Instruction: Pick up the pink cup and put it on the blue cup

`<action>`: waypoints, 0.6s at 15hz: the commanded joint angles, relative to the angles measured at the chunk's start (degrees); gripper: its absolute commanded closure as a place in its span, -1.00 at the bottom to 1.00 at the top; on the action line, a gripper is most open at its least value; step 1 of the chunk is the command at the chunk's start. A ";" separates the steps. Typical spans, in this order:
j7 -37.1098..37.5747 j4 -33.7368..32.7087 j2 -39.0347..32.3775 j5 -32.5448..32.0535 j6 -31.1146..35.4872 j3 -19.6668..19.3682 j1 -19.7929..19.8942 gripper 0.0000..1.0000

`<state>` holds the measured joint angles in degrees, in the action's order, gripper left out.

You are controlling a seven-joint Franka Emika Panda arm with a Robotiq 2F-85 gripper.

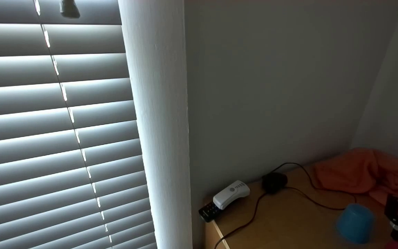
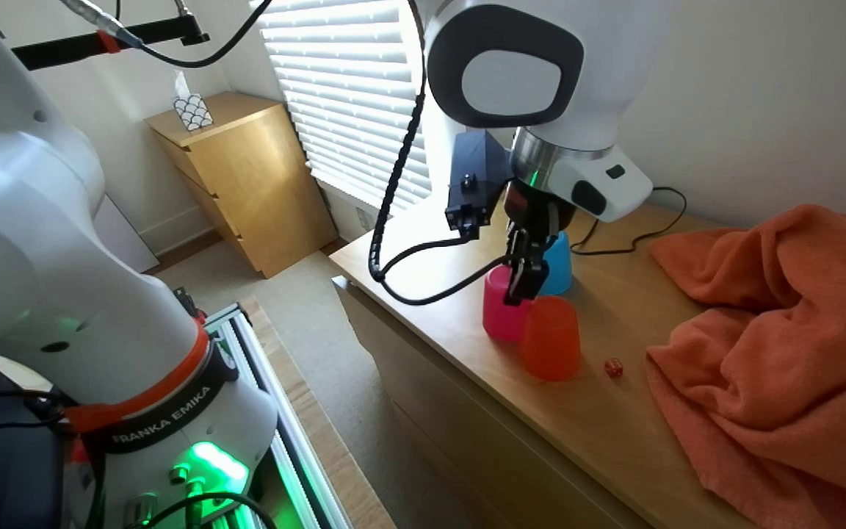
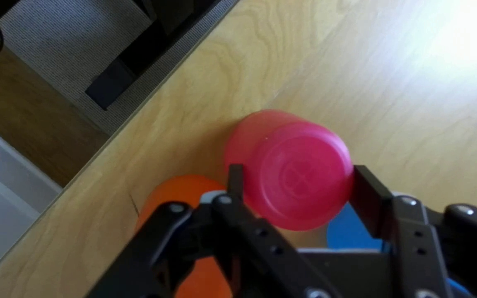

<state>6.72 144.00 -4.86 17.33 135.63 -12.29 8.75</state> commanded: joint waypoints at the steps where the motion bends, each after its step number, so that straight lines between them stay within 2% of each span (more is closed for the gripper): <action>1: 0.11 -0.67 0.35 1.99 -1.67 0.84 0.93 0.20; 6: 1.03 -0.21 5.40 -1.04 -4.22 0.99 0.52 0.20; 9: 0.58 -0.73 9.74 -3.09 -8.29 1.27 0.44 0.20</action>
<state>6.73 142.75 -0.62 16.72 131.82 -11.57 8.69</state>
